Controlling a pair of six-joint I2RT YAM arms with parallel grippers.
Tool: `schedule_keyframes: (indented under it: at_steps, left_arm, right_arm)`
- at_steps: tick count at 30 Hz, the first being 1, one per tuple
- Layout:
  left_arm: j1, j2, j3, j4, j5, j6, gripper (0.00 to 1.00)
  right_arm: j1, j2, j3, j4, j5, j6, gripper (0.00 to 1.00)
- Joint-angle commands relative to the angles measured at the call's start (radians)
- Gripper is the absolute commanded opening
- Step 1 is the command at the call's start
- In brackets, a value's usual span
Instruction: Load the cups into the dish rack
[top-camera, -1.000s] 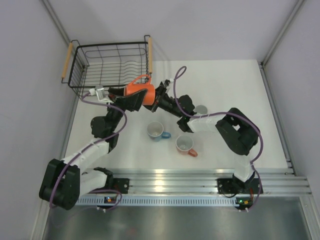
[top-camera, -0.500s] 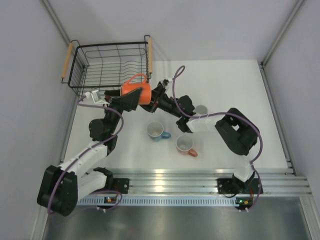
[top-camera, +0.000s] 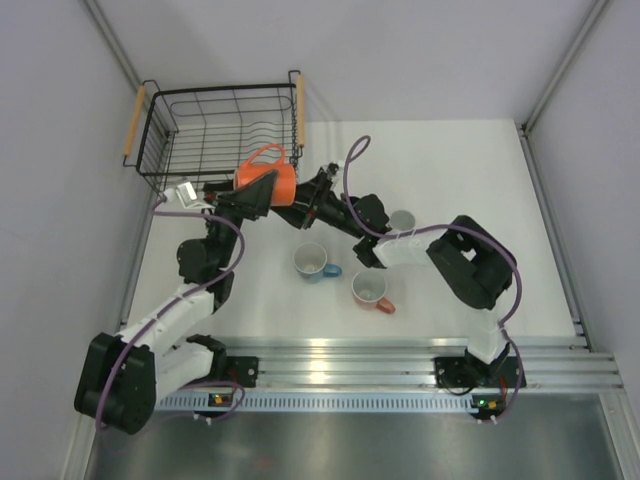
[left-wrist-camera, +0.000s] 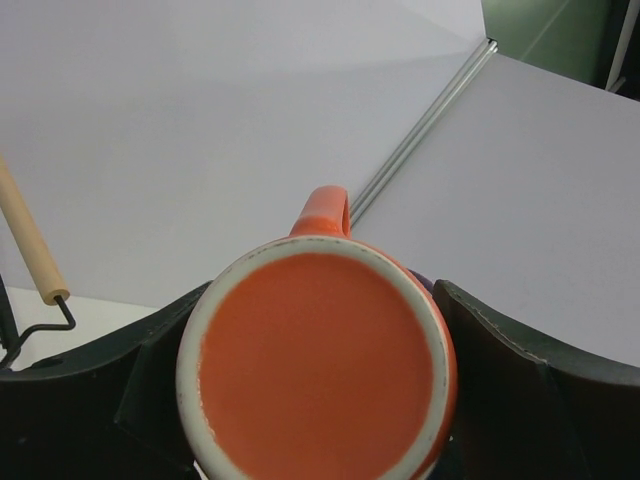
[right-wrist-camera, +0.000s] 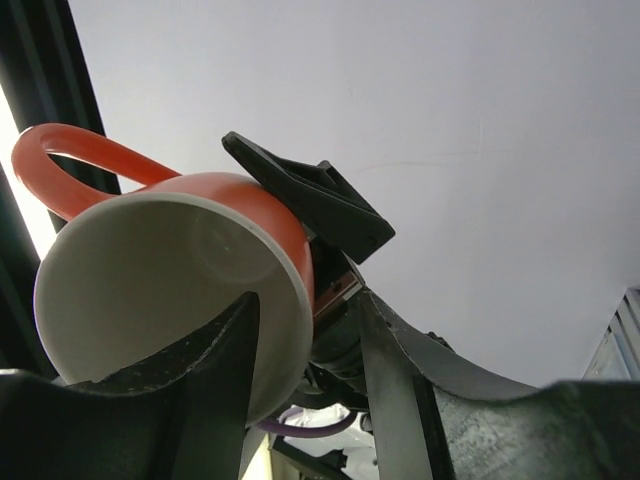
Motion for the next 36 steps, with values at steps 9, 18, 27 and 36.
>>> schedule_keyframes:
  at_steps: [9,18,27,36]
  left_arm:
    - [0.047,-0.025,0.055,0.138,-0.021,0.004,0.0]
    - [0.048,-0.058,0.109,0.009,-0.004,0.087,0.0]
    - [0.085,-0.072,0.34,-0.346,0.035,0.258,0.0]
    - [0.273,0.171,0.625,-0.635,0.088,0.371,0.0]
  right_arm:
    - [-0.026,-0.044,-0.081,0.434,0.003,-0.03,0.45]
    - [-0.063,-0.055,-0.124,0.434,0.005,-0.038,0.45]
    - [-0.1,-0.061,-0.174,0.434,0.009,-0.055,0.45]
    - [-0.149,-0.079,-0.179,0.434,-0.02,-0.069,0.45]
